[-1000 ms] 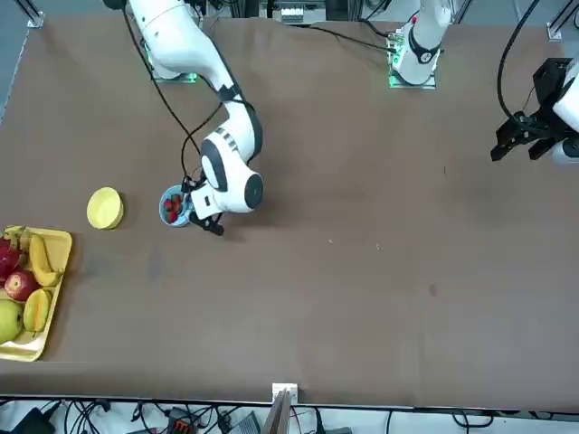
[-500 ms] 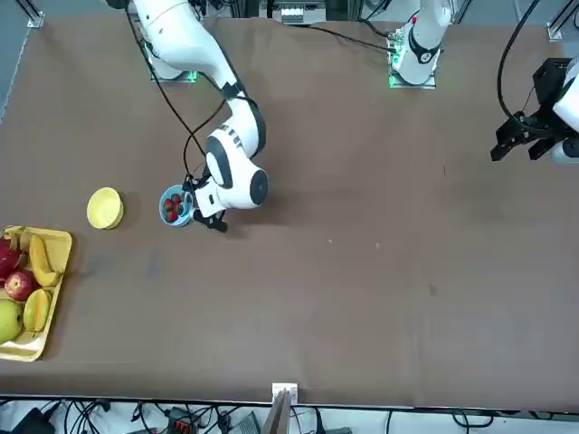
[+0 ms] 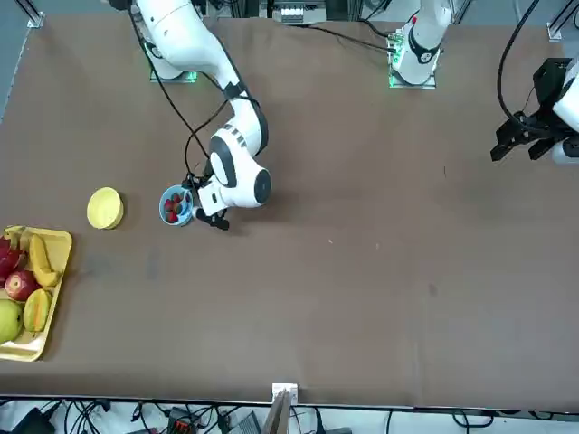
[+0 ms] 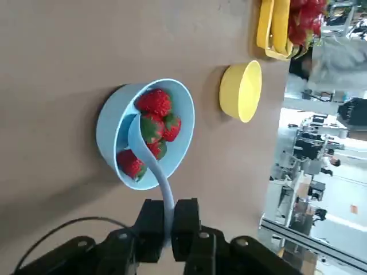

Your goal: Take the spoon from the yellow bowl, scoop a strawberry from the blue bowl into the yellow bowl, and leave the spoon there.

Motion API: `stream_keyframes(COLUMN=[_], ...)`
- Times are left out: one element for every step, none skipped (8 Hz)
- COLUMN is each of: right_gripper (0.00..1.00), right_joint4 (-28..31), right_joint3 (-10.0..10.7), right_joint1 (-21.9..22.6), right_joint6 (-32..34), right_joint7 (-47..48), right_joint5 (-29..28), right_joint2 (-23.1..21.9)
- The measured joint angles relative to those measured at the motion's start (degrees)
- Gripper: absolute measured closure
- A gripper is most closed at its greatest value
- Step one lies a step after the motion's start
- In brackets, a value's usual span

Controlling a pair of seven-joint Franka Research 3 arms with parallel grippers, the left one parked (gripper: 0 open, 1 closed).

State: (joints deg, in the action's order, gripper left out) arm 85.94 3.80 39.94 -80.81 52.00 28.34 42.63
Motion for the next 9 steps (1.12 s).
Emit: stream_keyframes(right_gripper=[0.89,0.89,0.89,0.89,0.89,0.89,0.89,0.89,0.89], right_joint4=[-0.9,-2.2,-3.2,-3.8,-4.0,-4.1,-4.1,-4.3,-4.4], right_joint3=[0.0,0.0,0.0,0.0,0.0,0.0,0.0,0.0,0.0], right_joint1=[0.2,0.3,0.5,0.7,0.8,0.9,0.9,1.0,1.2], right_joint6=[1.1,2.2,2.9,3.4,3.7,4.1,4.7,5.2,5.6], right_joint7=[0.0,0.0,0.0,-0.1,-0.1,-0.1,-0.4,-0.6,-0.7], right_joint5=[0.2,0.2,0.2,0.5,0.9,1.0,1.1,1.1,1.2], right_joint2=[0.9,2.0,2.8,3.2,3.4,3.5,3.5,3.5,3.5])
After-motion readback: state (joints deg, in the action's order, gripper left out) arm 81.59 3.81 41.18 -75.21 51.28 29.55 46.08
